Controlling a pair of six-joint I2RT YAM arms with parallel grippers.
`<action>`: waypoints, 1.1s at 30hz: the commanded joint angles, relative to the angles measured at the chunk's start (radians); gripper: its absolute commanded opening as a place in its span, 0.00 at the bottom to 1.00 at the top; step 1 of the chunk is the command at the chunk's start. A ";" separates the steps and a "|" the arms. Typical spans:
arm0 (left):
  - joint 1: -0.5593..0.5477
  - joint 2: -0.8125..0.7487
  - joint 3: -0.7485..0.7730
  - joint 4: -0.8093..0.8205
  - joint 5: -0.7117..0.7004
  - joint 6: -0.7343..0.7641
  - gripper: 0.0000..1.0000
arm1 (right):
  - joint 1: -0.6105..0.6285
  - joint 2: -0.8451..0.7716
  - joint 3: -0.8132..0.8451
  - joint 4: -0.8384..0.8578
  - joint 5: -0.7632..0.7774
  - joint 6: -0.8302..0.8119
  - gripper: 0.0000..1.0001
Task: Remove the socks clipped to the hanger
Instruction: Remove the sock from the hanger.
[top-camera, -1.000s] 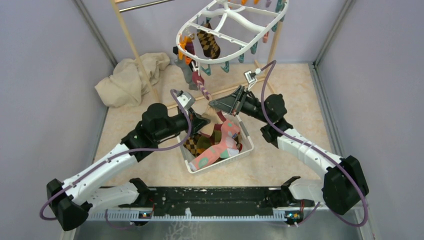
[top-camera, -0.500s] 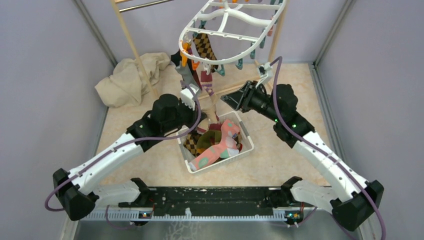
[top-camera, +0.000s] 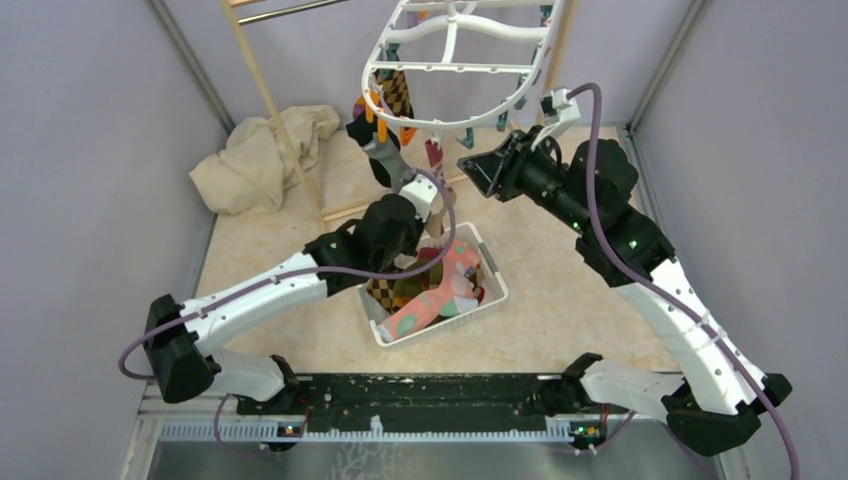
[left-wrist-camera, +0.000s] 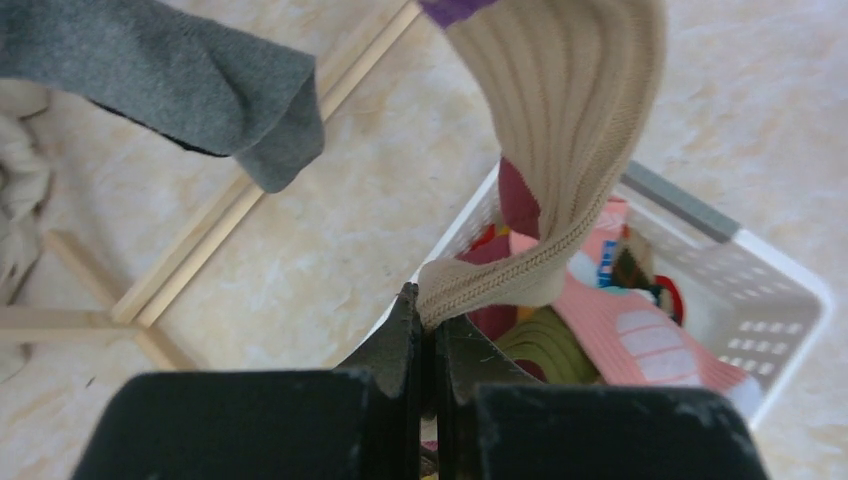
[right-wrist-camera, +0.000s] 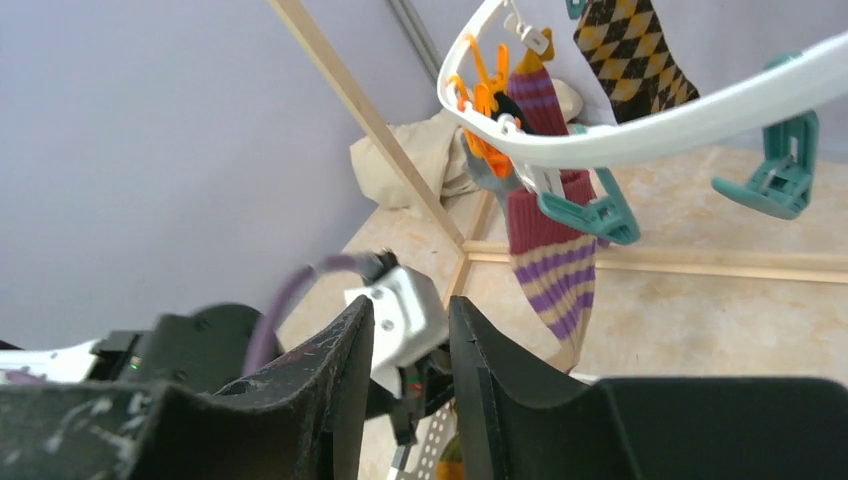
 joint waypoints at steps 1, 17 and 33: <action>-0.049 0.059 0.053 -0.016 -0.262 0.044 0.00 | 0.007 0.029 0.097 -0.038 0.021 -0.007 0.35; -0.184 0.099 0.054 -0.045 -0.581 0.089 0.00 | 0.084 0.214 0.250 -0.114 0.108 -0.067 0.40; -0.263 0.212 0.125 -0.077 -0.756 0.170 0.00 | 0.149 0.345 0.351 -0.140 0.311 -0.159 0.50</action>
